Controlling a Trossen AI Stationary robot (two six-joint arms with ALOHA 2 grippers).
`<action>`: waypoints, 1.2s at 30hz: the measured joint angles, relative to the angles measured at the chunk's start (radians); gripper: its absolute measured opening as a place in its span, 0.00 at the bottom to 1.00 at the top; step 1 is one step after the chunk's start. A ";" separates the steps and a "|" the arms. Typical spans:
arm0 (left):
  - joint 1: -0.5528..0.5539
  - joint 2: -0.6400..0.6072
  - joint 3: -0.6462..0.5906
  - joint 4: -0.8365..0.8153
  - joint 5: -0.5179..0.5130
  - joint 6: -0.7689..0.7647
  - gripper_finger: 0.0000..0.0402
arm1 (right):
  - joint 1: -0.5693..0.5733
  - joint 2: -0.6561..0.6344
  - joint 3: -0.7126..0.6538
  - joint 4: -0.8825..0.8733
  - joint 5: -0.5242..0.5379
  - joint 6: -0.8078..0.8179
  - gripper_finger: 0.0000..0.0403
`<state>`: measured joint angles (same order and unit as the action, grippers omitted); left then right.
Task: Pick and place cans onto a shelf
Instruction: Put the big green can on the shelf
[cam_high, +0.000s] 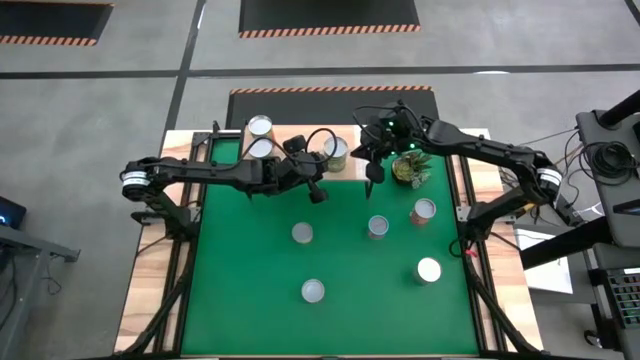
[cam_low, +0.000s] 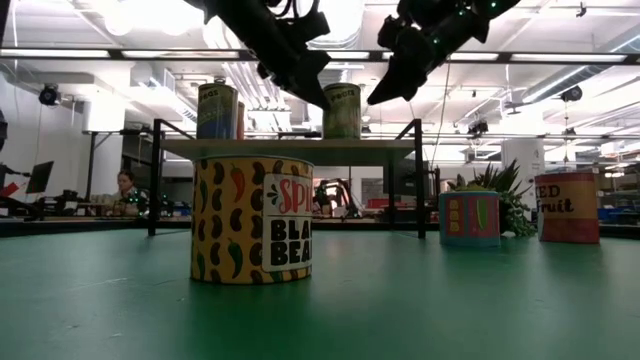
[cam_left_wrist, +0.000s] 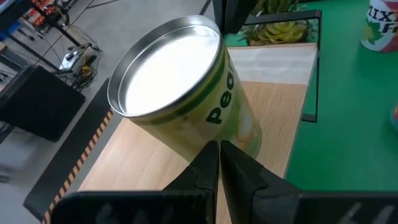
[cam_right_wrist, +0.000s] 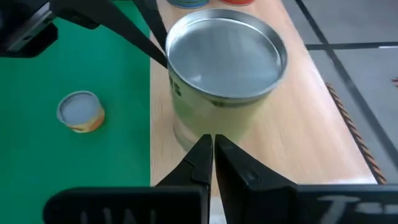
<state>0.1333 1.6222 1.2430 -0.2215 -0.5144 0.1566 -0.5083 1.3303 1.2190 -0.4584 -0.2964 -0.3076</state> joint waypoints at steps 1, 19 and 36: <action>0.000 -0.001 0.000 -0.006 0.000 0.000 0.00 | 0.000 -0.011 0.000 -0.009 0.015 0.000 0.02; -0.309 -0.498 -0.369 0.210 0.034 0.103 0.00 | 0.230 -0.297 -0.359 0.313 0.109 0.264 0.02; -0.307 -0.903 -0.611 0.352 0.055 0.165 0.00 | 0.363 -0.189 -0.438 0.768 0.252 0.343 0.02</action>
<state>-0.1734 0.7193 0.6321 0.1303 -0.4591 0.3218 -0.1458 1.1414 0.7808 0.3098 -0.0442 0.0354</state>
